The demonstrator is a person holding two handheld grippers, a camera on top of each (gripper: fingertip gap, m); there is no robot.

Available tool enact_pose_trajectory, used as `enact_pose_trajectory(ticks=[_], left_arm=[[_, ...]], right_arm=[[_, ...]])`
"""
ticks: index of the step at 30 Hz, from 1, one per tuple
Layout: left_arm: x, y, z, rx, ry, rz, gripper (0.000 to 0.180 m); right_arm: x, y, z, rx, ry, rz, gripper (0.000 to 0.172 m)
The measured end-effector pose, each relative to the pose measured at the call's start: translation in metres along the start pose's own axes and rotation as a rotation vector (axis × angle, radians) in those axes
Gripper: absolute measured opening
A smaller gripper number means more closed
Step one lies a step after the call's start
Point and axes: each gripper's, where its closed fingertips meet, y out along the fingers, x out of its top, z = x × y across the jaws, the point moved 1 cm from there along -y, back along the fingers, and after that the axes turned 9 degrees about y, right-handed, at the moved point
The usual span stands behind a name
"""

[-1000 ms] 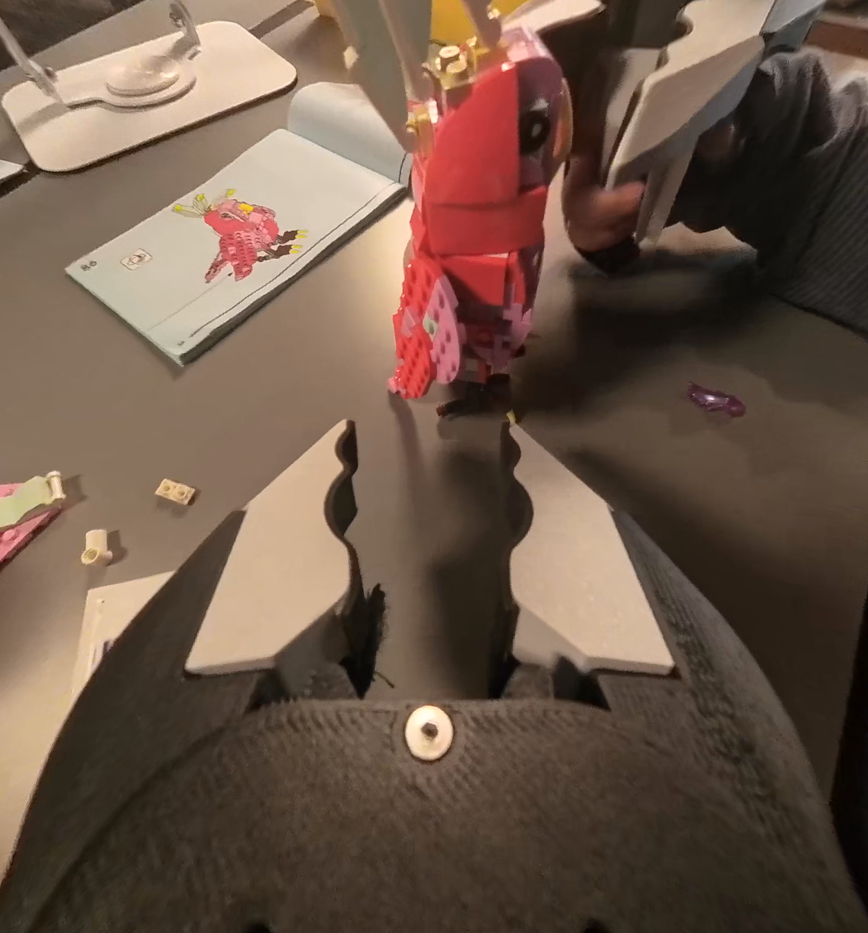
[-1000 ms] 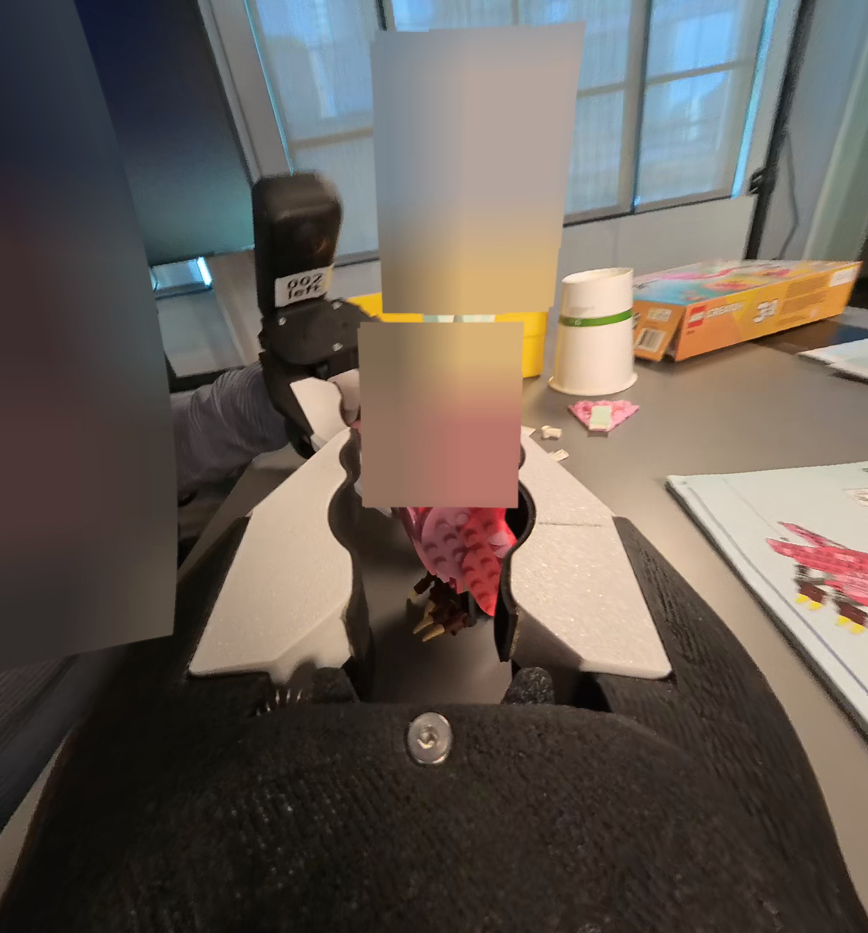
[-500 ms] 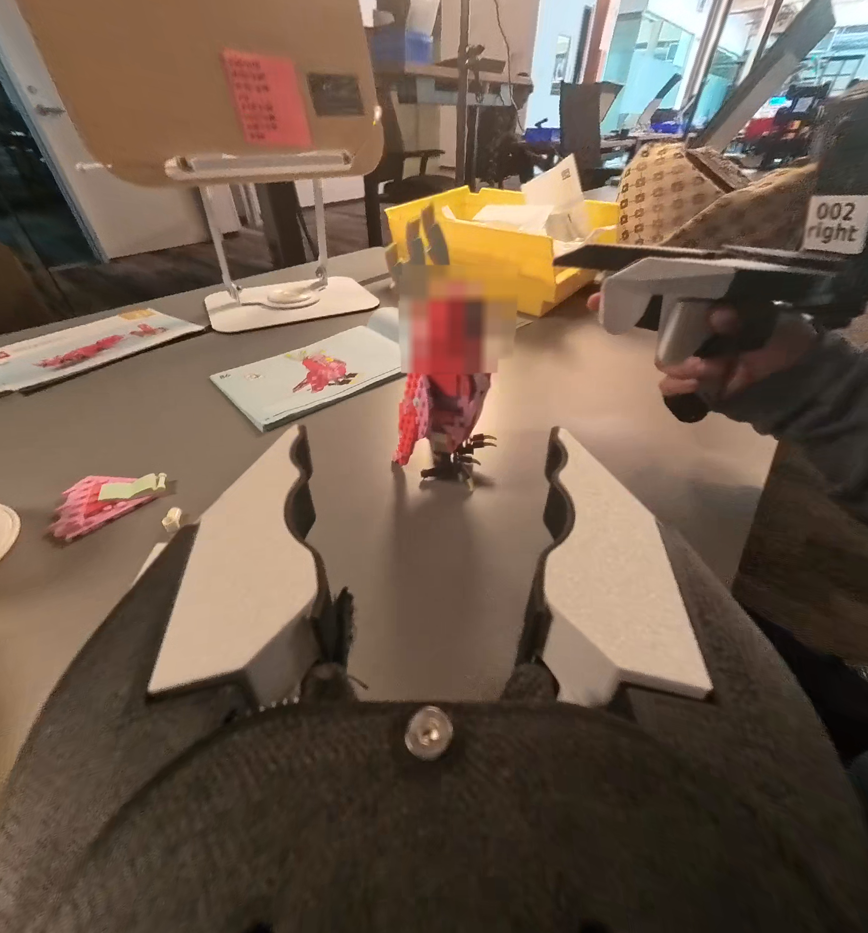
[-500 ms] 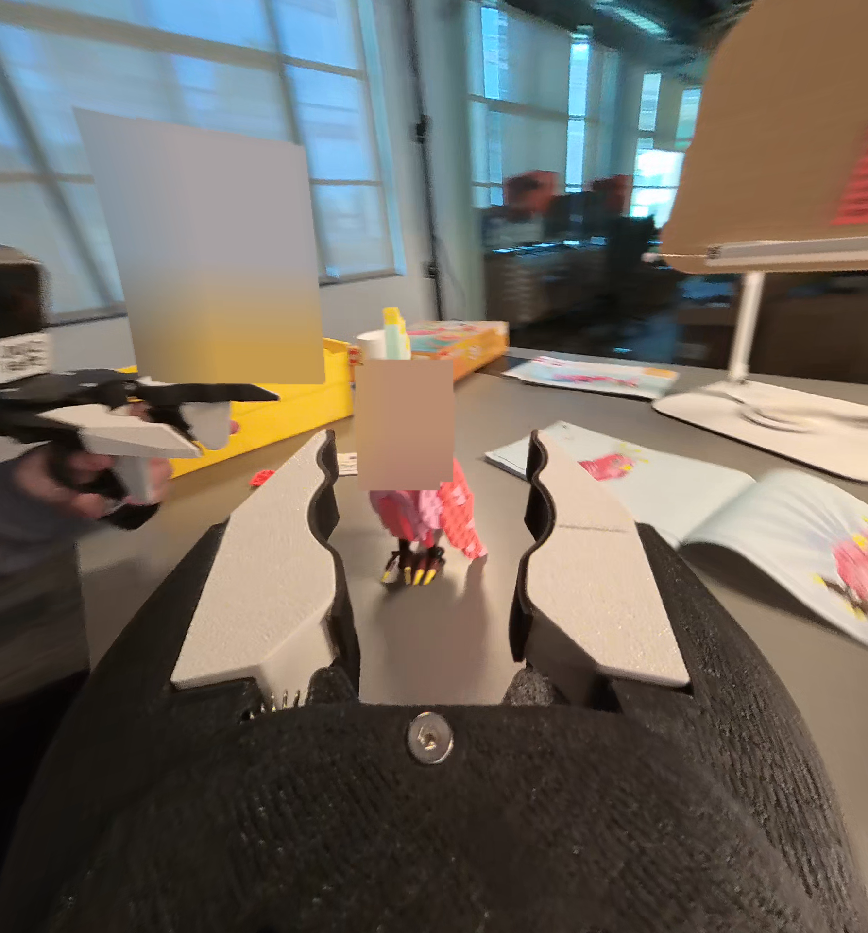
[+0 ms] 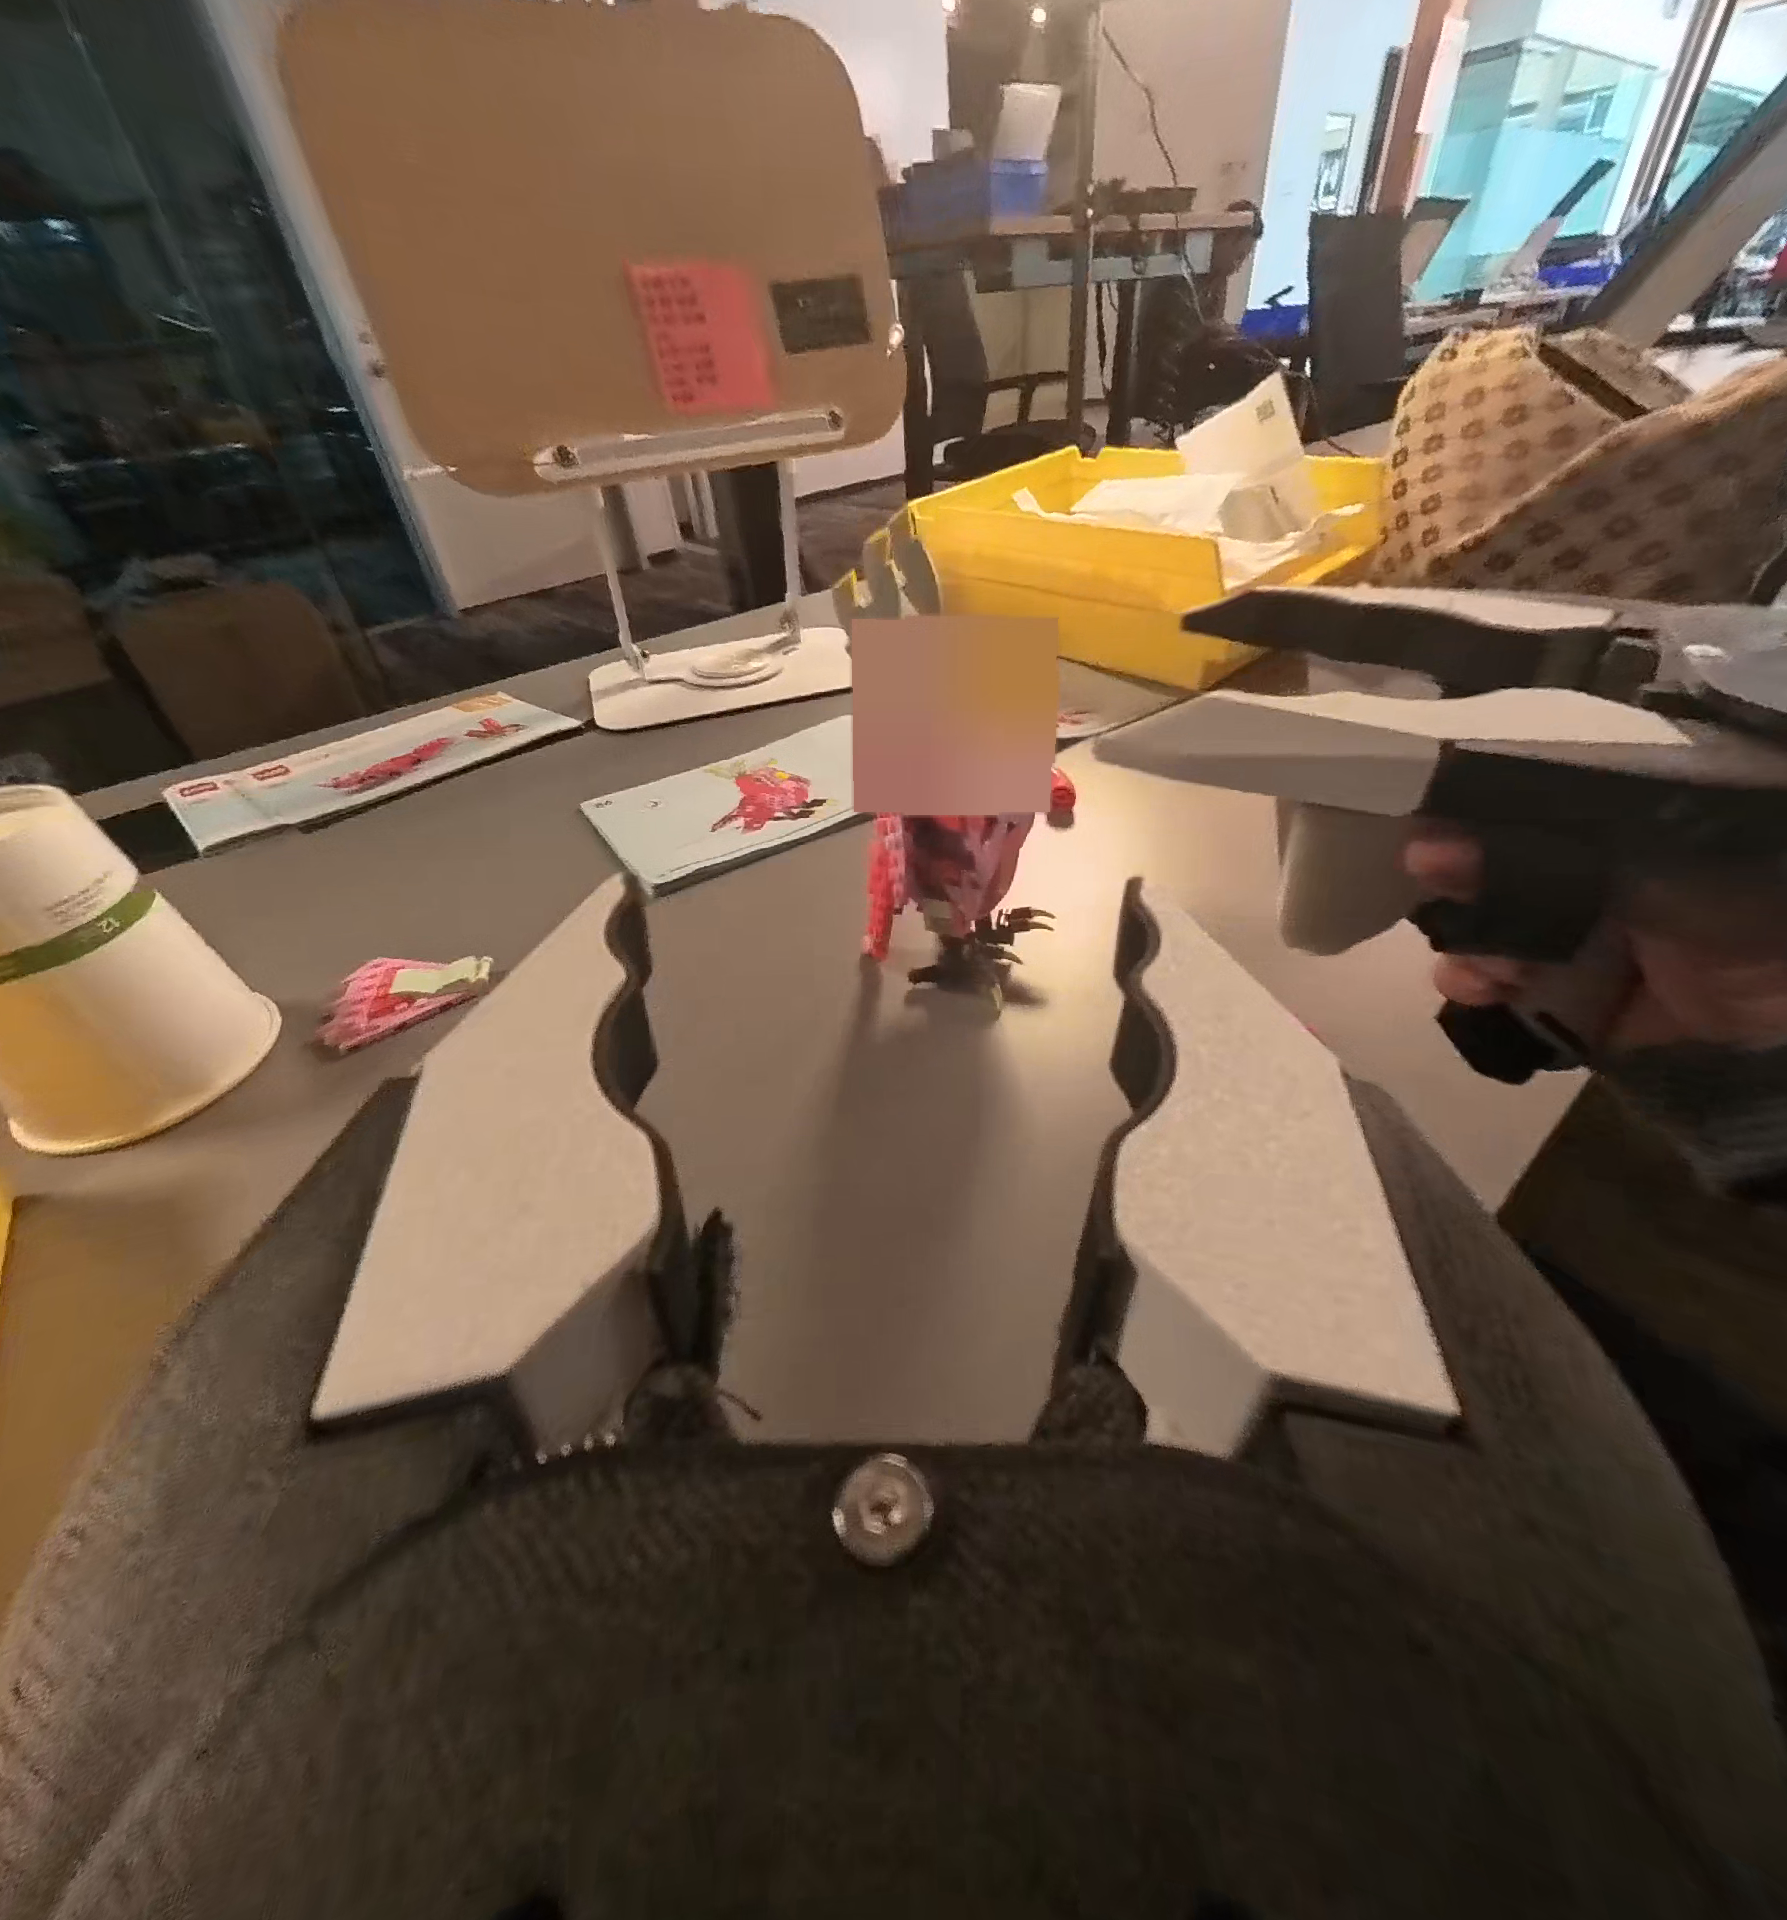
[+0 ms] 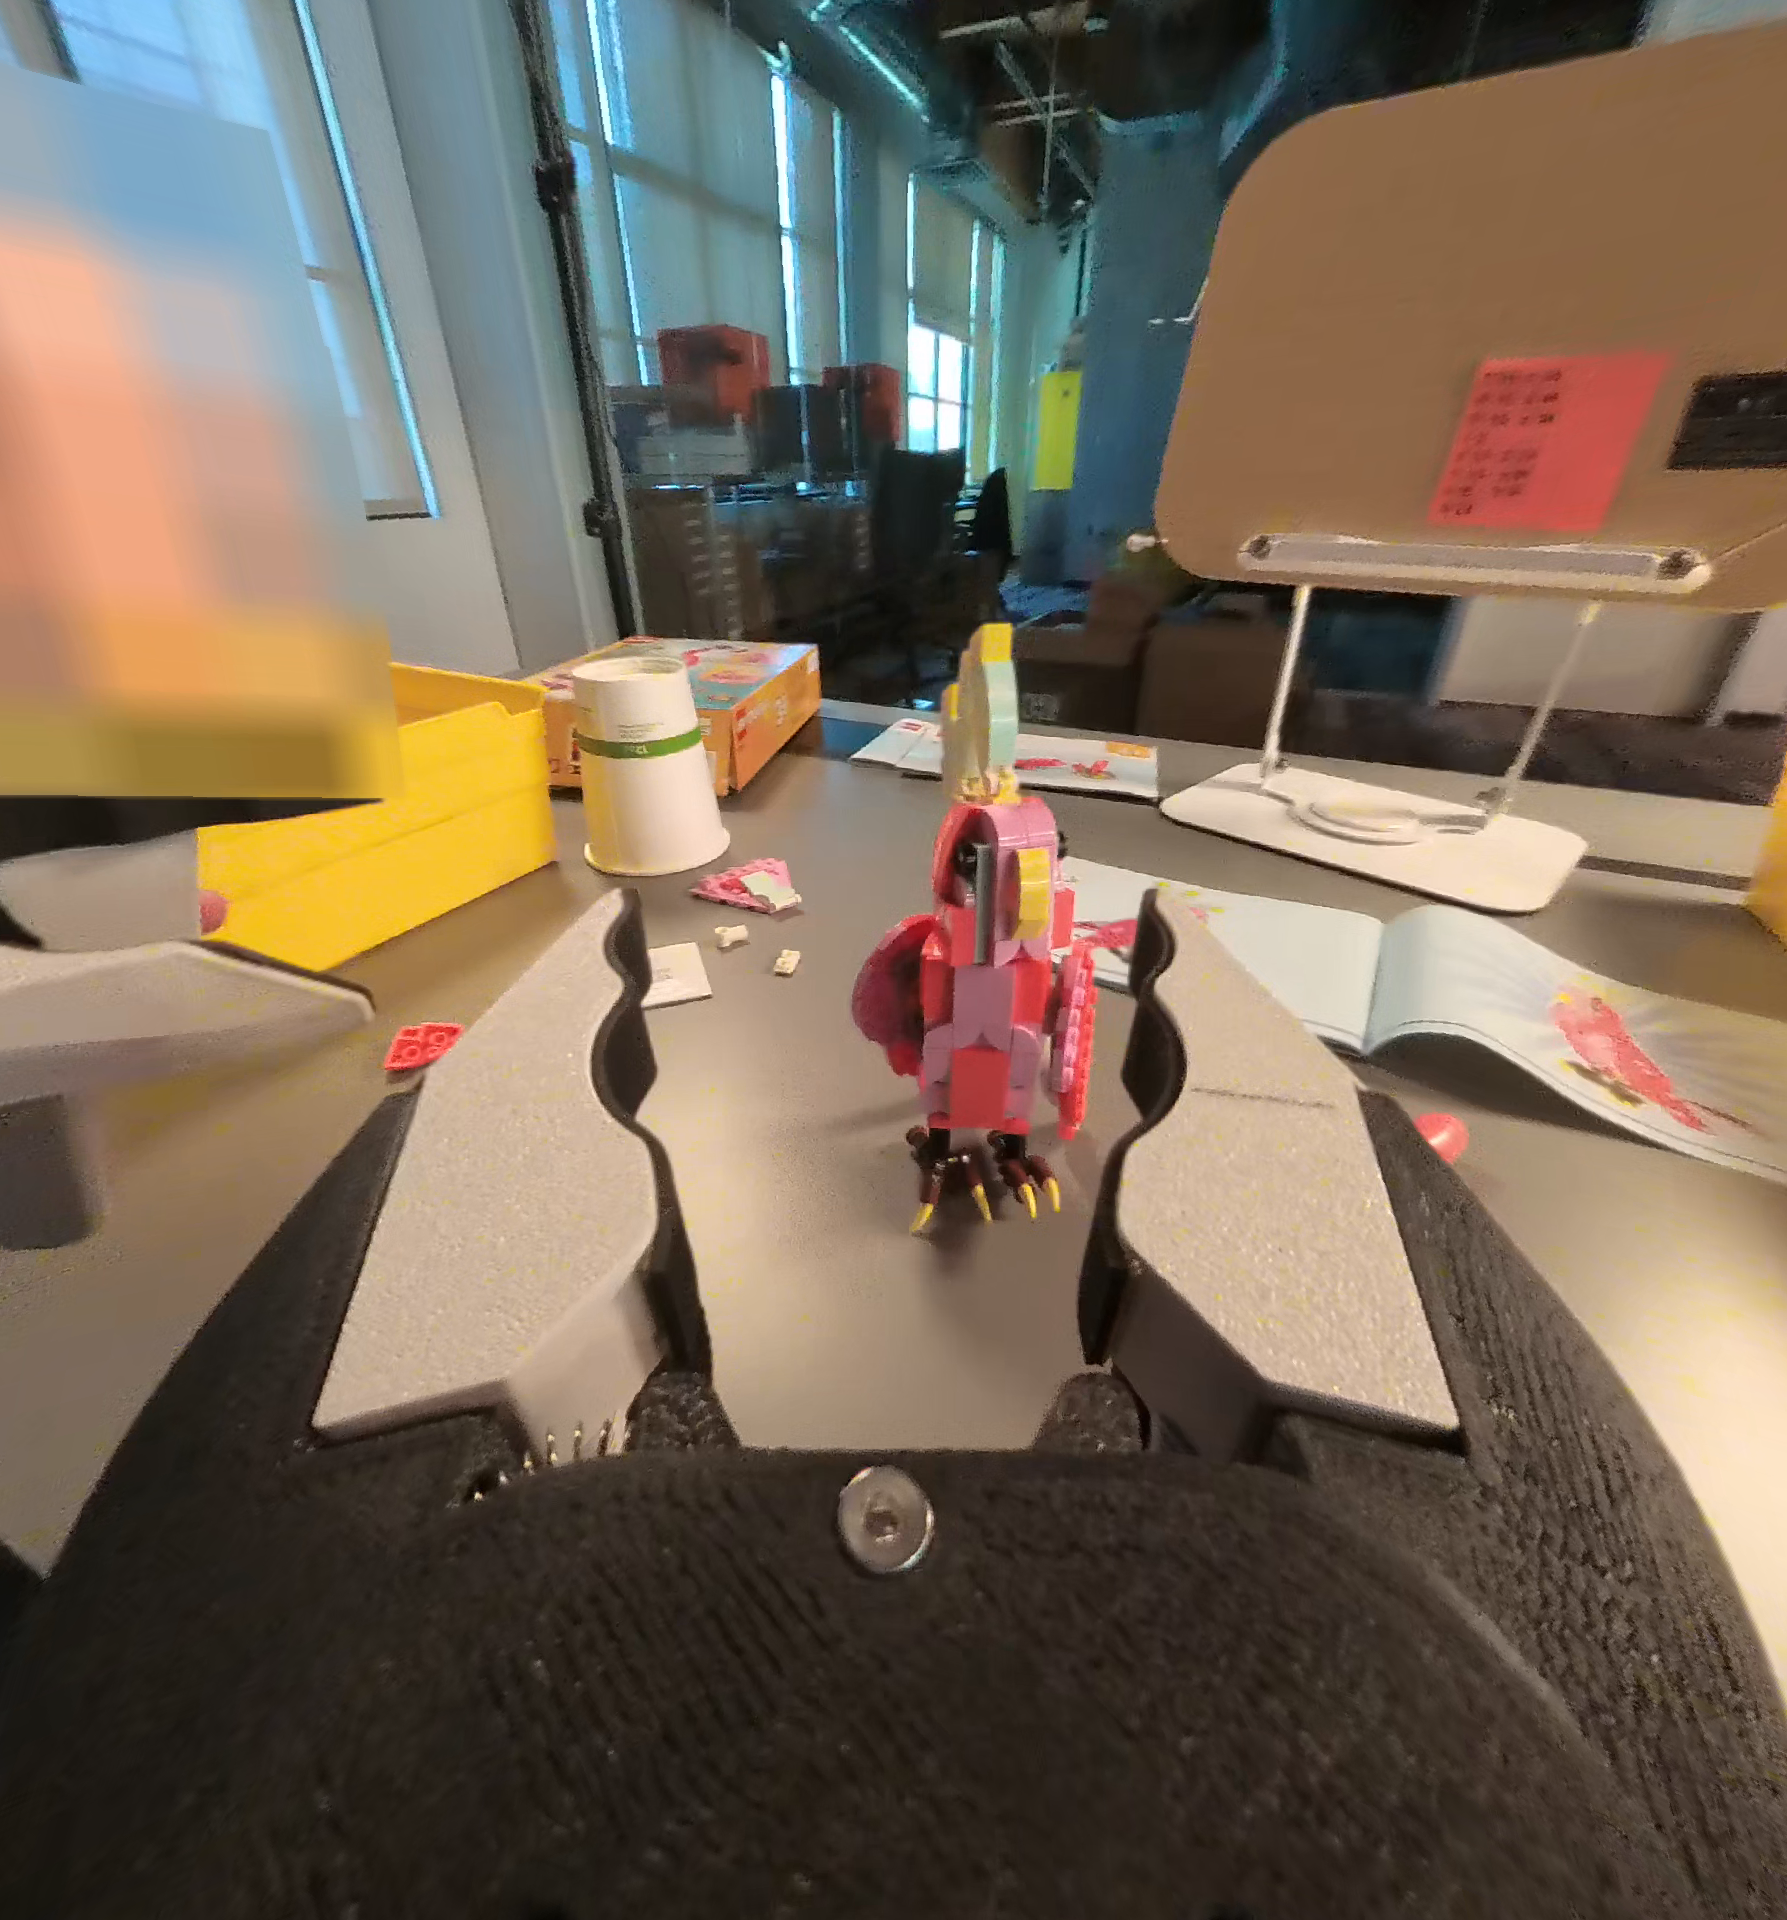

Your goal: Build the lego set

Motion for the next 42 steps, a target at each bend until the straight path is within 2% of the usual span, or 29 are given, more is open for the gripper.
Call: enact_pose_trajectory(ticks=[3,8,9,11,13,16,19,21,24,27,30,32,35,37,39,42], left_arm=[[-0.001,-0.002,-0.001,0.025,-0.018,0.029,0.087],[-0.005,0.002,-0.013,0.051,0.058,0.101,0.065],[-0.004,0.005,-0.019,0.031,0.068,0.112,0.056],[-0.002,0.011,-0.029,0.004,0.087,0.118,0.052],[-0.003,0.020,-0.037,-0.031,0.094,0.125,0.054],[-0.011,0.032,-0.035,-0.069,0.069,0.153,0.066],[-0.014,0.039,-0.018,-0.024,0.045,0.119,0.062],[-0.021,0.045,-0.003,0.015,0.034,0.120,0.061],[-0.029,0.050,0.014,0.060,0.012,0.123,0.060],[-0.036,0.053,0.018,0.047,-0.019,0.130,0.059],[-0.040,0.058,0.011,-0.013,0.016,0.129,0.056],[-0.037,0.063,0.004,-0.078,0.069,0.104,0.047],[-0.029,0.067,-0.014,-0.297,0.154,0.040,0.046],[-0.026,0.069,-0.021,-0.395,0.225,0.004,0.047],[-0.026,0.078,-0.018,-0.418,0.284,0.006,0.046],[-0.034,0.096,-0.013,-0.428,0.261,0.076,0.037]], right_arm=[[-0.001,-0.009,-0.002,-0.046,-0.018,0.044,0.090],[-0.012,-0.025,0.006,-0.082,-0.155,0.182,0.078],[-0.012,-0.028,0.008,-0.085,-0.189,0.195,0.070],[-0.007,-0.034,0.010,-0.096,-0.248,0.195,0.049],[-0.003,-0.036,0.009,-0.097,-0.254,0.200,0.048],[-0.007,-0.029,0.004,-0.076,-0.164,0.197,0.064],[-0.018,-0.006,-0.008,-0.097,-0.097,0.166,0.089],[-0.027,0.014,-0.011,-0.110,-0.076,0.150,0.099],[-0.051,0.048,-0.017,-0.139,-0.030,0.221,0.122],[-0.064,0.068,-0.019,-0.154,-0.012,0.258,0.129],[-0.065,0.074,-0.021,-0.161,-0.023,0.256,0.121],[-0.060,0.068,-0.019,-0.129,-0.054,0.262,0.114],[-0.049,0.047,-0.018,0.012,-0.088,0.252,0.102],[-0.047,0.038,-0.016,0.152,-0.013,0.271,0.092],[-0.045,0.036,-0.026,0.207,0.051,0.288,0.086],[-0.047,0.042,-0.039,0.236,0.075,0.311,0.083]])
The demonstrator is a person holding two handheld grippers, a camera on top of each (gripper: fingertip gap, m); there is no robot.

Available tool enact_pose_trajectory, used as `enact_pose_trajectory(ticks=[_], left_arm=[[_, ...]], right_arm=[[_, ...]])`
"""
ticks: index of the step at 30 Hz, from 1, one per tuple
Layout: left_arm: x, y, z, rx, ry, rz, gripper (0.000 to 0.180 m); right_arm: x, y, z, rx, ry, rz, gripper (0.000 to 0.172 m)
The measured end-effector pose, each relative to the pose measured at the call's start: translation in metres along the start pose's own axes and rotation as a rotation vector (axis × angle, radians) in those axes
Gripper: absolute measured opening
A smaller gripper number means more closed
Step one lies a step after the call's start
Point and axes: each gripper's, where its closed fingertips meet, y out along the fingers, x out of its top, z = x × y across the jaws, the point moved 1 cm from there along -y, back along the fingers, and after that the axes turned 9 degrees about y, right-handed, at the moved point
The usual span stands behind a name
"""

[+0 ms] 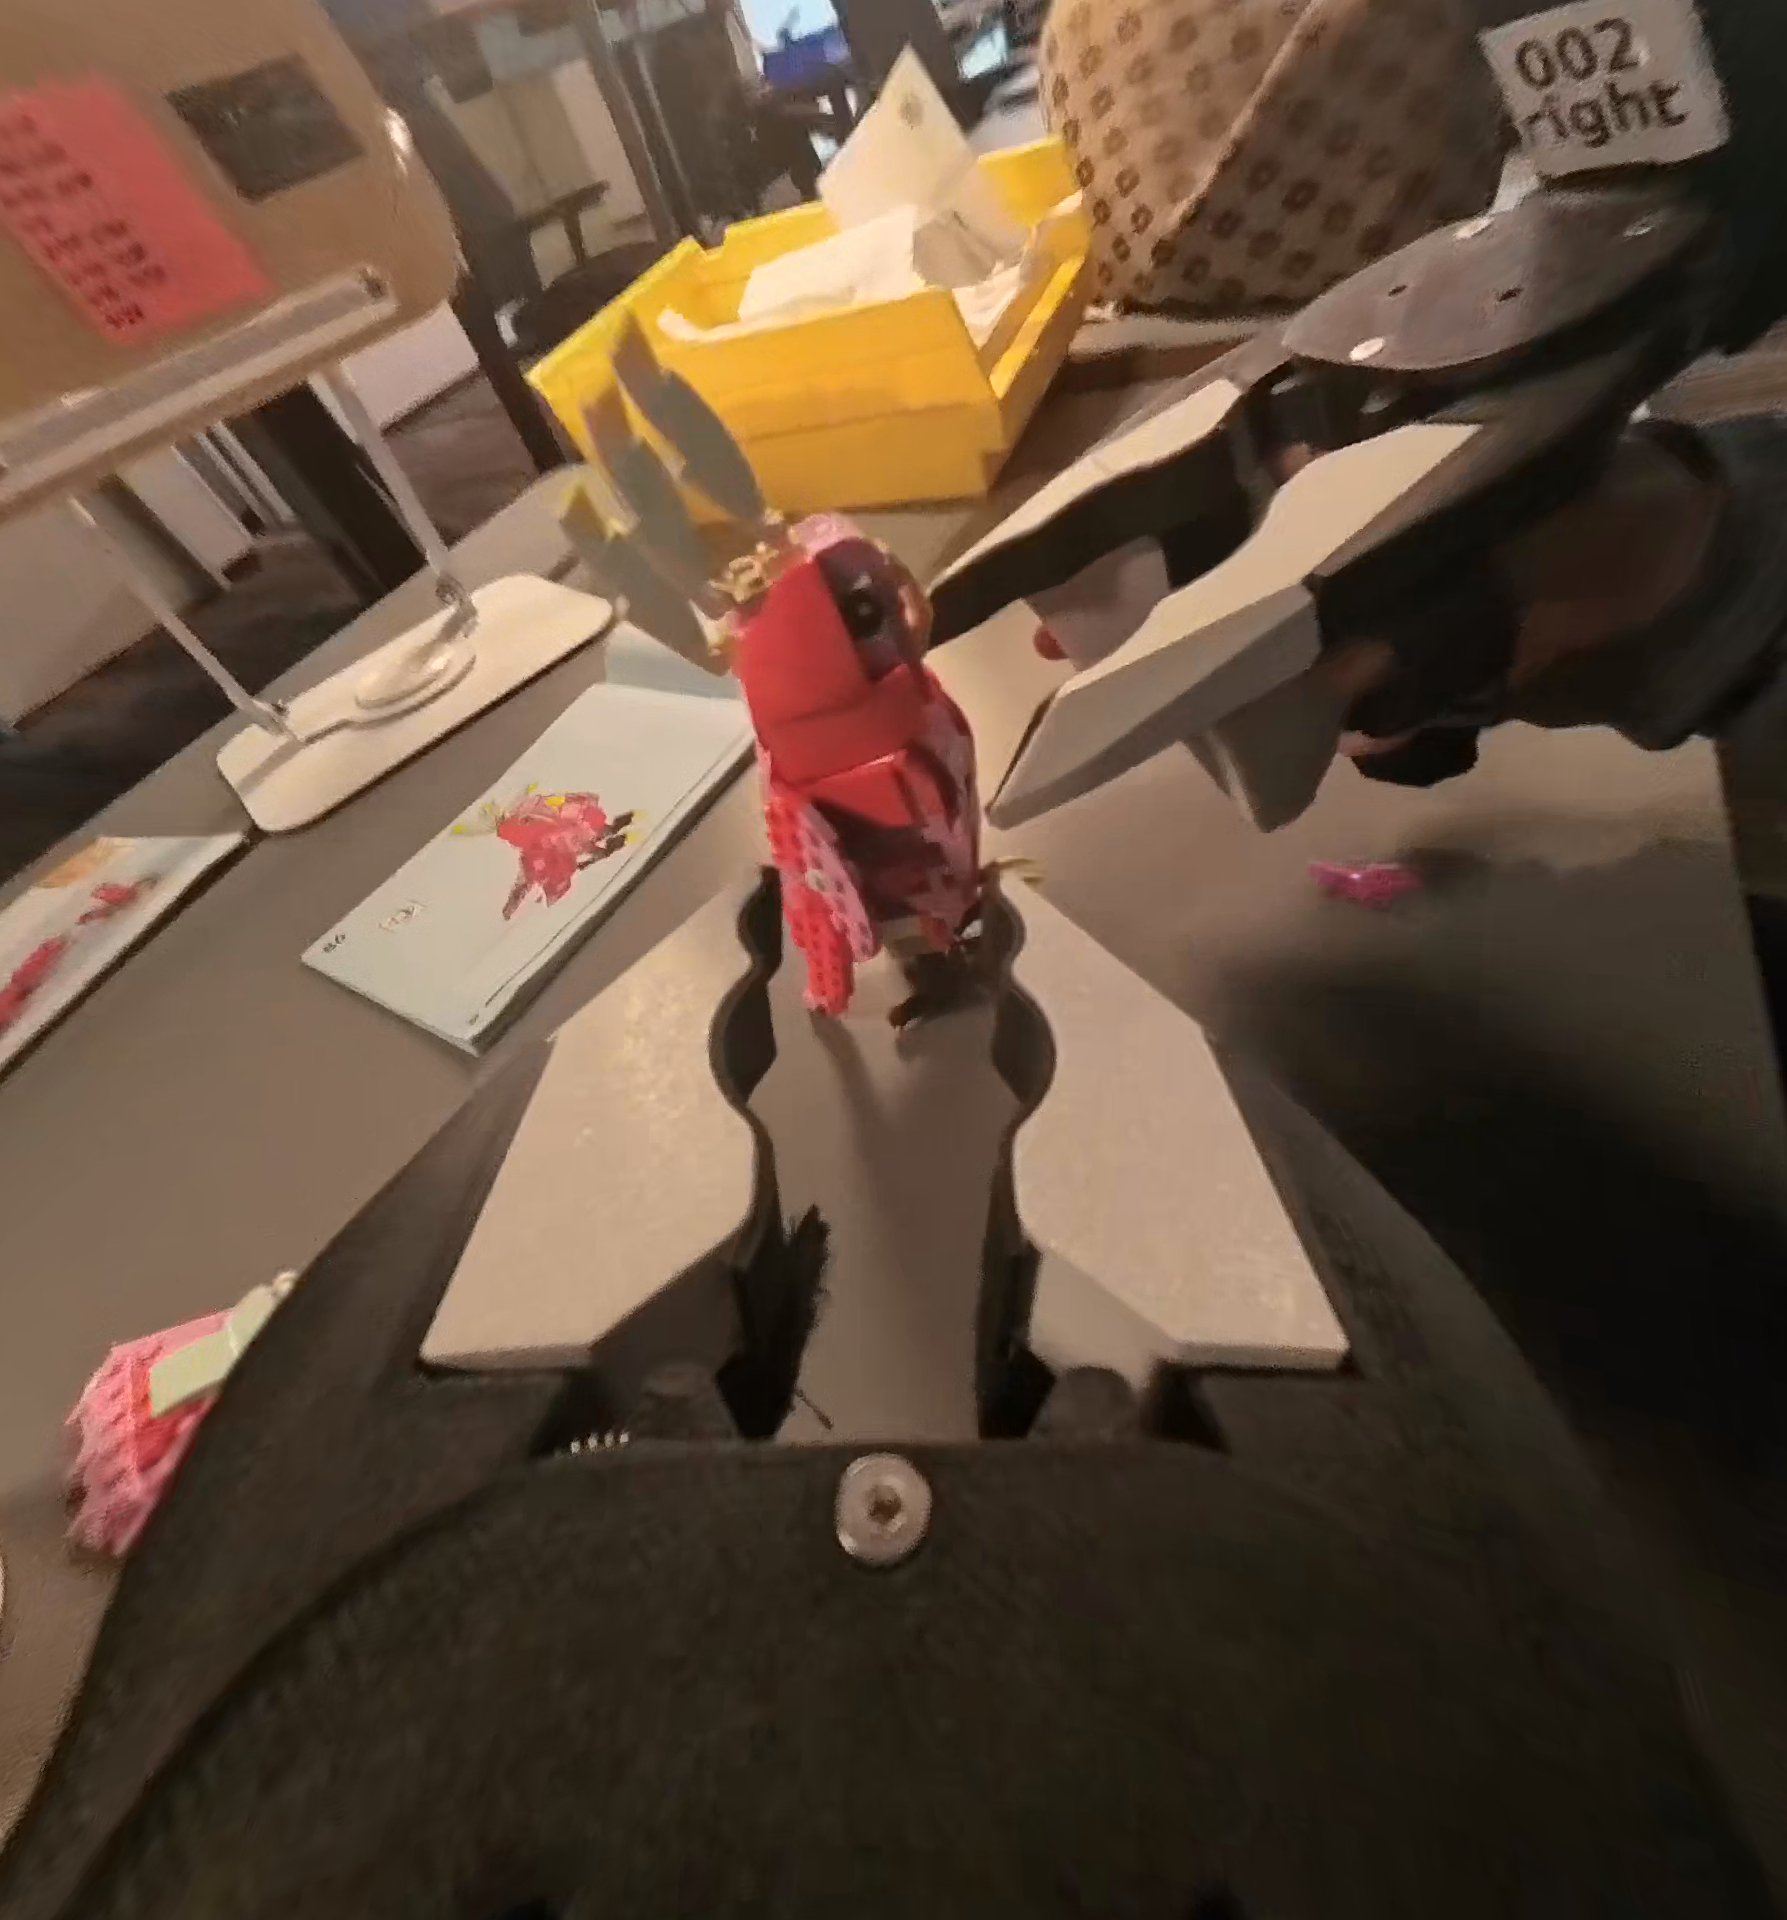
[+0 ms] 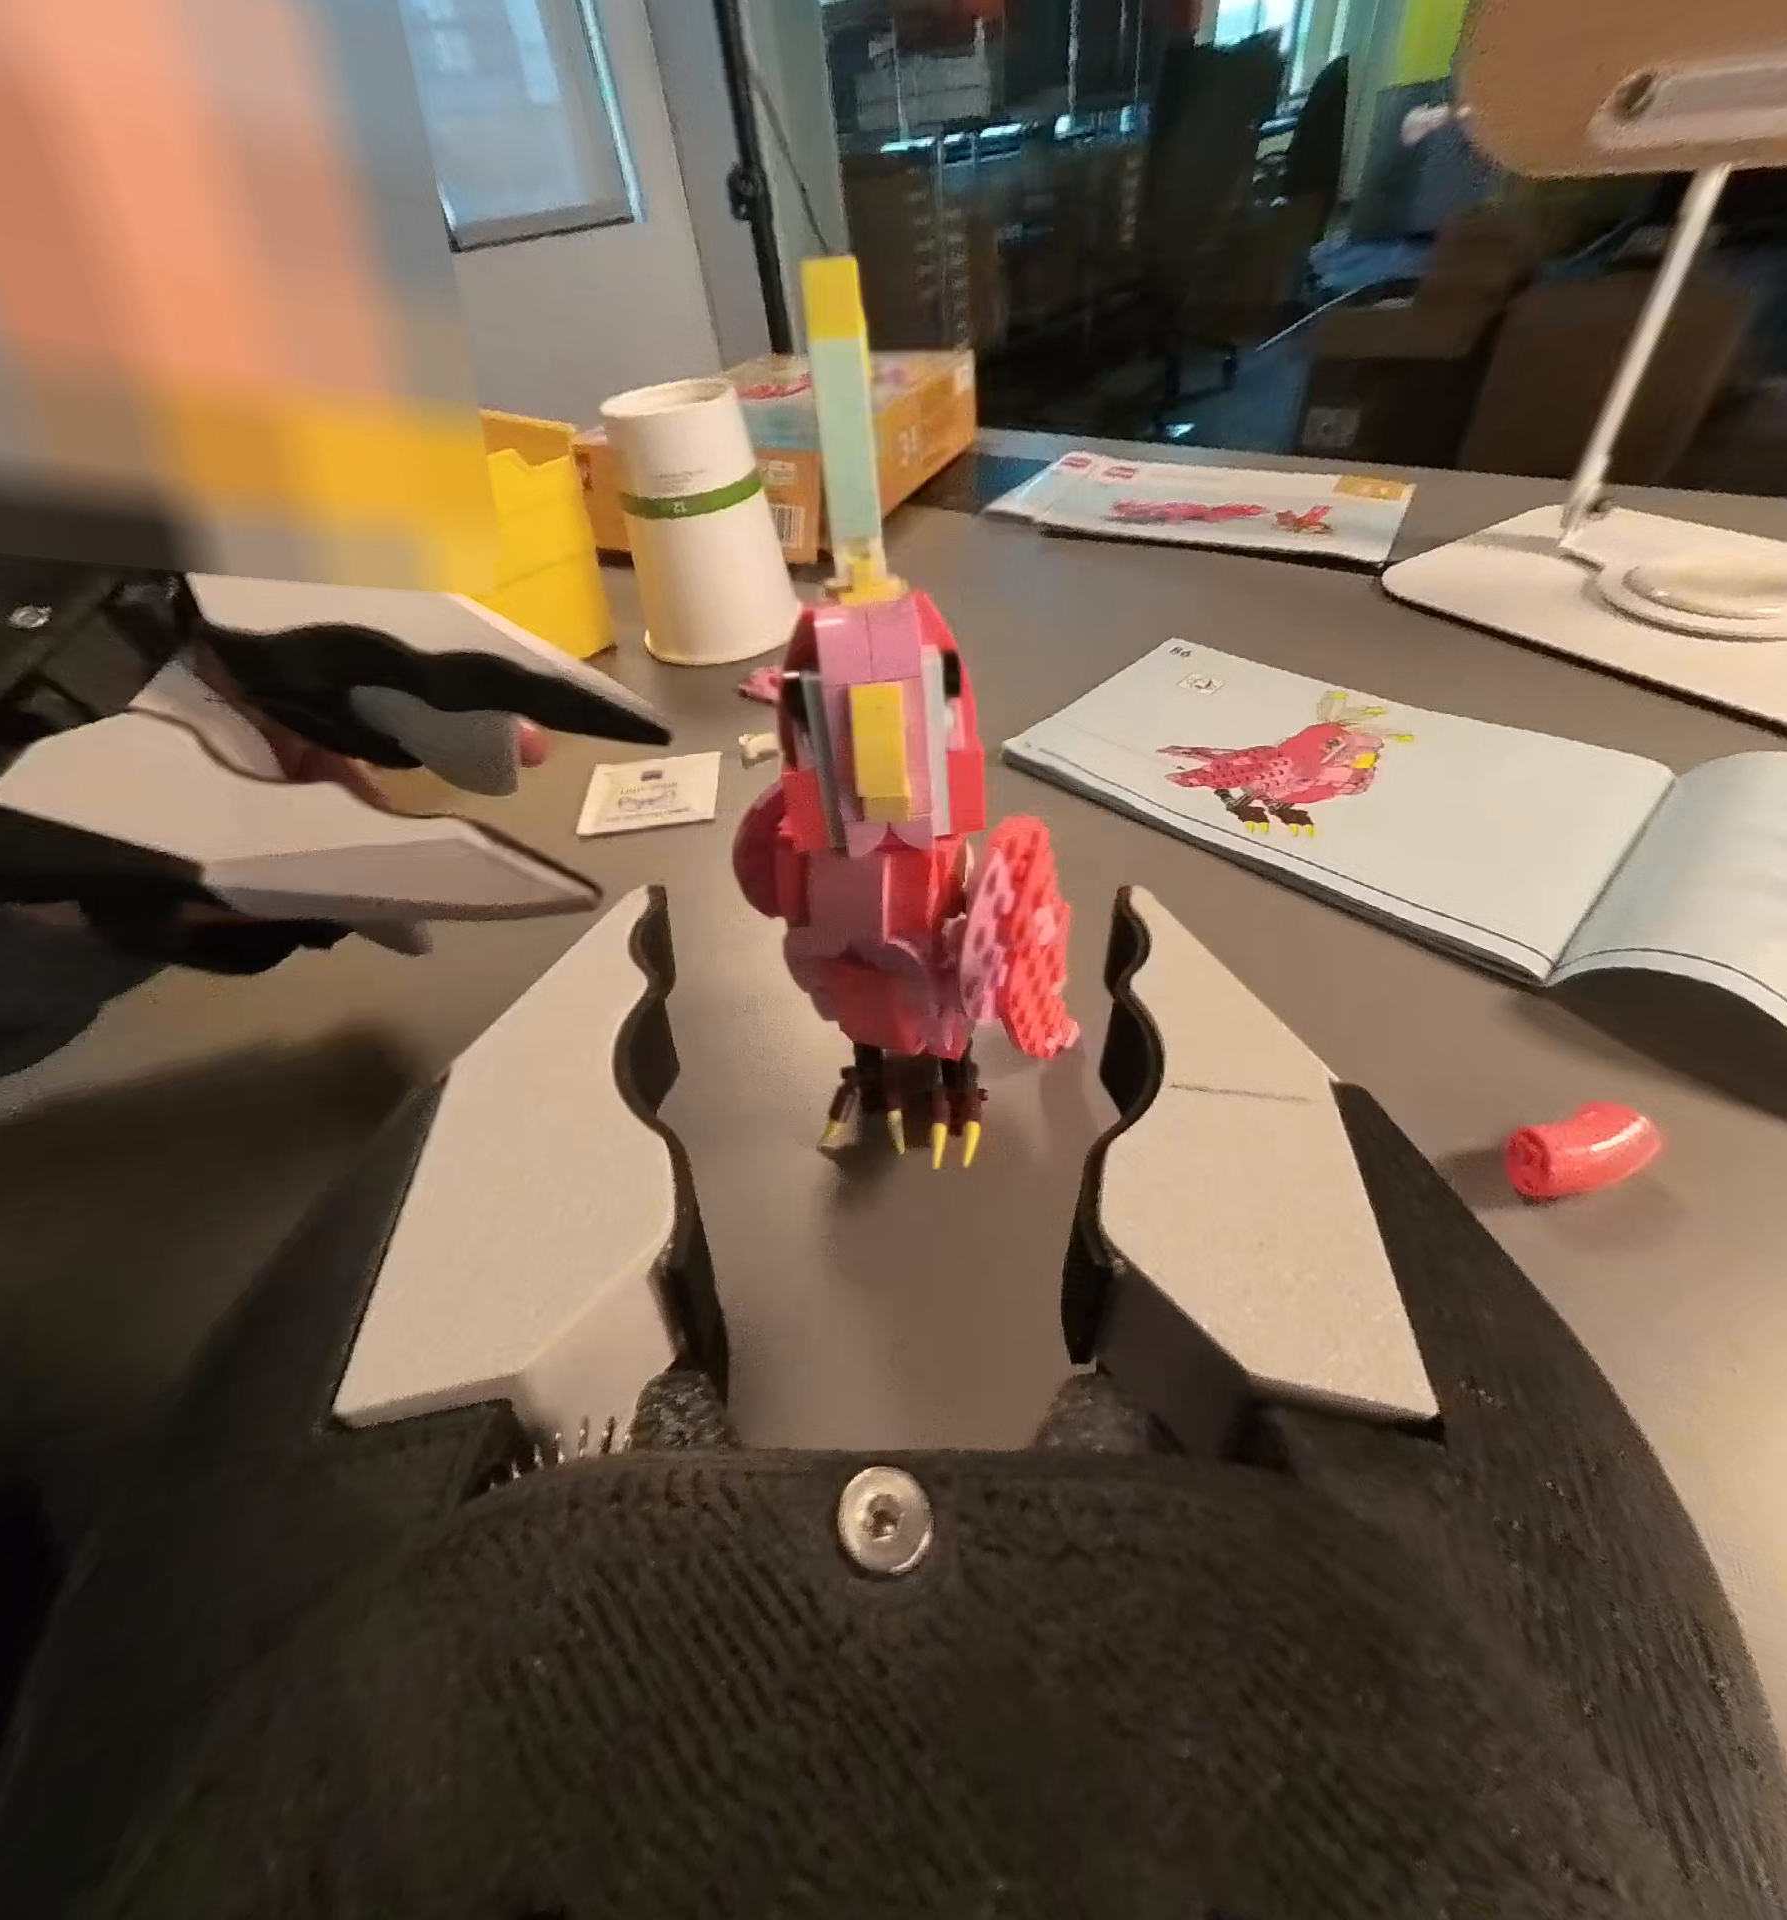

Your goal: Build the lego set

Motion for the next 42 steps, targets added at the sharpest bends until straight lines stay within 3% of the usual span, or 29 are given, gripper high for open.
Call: enact_pose_trajectory(ticks=[4,7,20,42], left_arm=[[-0.012,0.010,0.010,0.079,-0.021,0.080,0.027],[-0.013,0.013,0.009,0.094,-0.104,0.061,0.022],[-0.013,0.020,0.003,0.123,-0.189,0.074,0.006],[-0.008,0.019,0.000,0.159,-0.254,0.030,0.011]], right_arm=[[-0.006,0.009,-0.002,-0.004,-0.062,0.049,0.066],[-0.007,0.011,-0.003,-0.038,-0.106,0.043,0.053],[-0.008,0.010,-0.003,-0.102,-0.096,0.054,0.051],[-0.007,0.011,-0.003,-0.114,-0.063,0.022,0.054]])
